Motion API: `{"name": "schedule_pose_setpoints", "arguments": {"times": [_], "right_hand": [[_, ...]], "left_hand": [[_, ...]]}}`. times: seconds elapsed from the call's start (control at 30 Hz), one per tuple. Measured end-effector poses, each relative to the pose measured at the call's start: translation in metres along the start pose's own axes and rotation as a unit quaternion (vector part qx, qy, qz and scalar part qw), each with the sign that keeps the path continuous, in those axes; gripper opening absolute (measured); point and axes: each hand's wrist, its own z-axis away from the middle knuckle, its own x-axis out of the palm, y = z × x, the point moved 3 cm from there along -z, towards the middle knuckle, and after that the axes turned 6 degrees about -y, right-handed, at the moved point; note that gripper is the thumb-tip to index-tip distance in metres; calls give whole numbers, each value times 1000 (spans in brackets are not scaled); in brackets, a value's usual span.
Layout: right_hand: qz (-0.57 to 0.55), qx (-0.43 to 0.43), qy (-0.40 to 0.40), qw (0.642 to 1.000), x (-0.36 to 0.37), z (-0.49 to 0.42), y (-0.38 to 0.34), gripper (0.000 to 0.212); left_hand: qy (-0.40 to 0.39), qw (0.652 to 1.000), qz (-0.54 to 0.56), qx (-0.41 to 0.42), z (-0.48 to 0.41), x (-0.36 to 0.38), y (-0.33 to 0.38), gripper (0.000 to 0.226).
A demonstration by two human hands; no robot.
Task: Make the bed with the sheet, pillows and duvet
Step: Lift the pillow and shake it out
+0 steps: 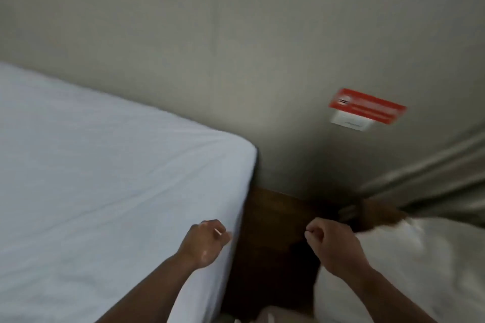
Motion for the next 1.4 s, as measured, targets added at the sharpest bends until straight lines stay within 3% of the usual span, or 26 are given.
{"name": "schedule_pose_setpoints", "arguments": {"times": [0.27,0.43,0.6,0.8,0.9,1.03,1.2,1.4], "right_hand": [[125,-216,-150,957,52,-120,-203,13],[173,-321,-210,907,94,-167,-322,14],[238,-454,-249,822,151,-202,-441,15],[324,-605,-254,681,267,-222,-563,37],[321,-660,-243,634,330,-210,-624,50],[236,-726,-204,614,395,-164,-708,62],[171,-769,-145,599,447,-96,-800,70],[104,-772,-113,617,489,-24,-887,87]], "left_hand": [[122,954,180,-205,62,-40,-151,30],[199,905,209,-313,94,-74,-216,39],[291,832,223,-416,116,-104,-275,55],[313,789,193,-492,123,-109,-391,71],[334,750,127,-556,137,-114,-459,76],[335,702,76,-624,152,-118,-544,79],[339,713,109,-604,140,-99,-612,84],[393,699,76,-592,126,-85,-639,83]]}}
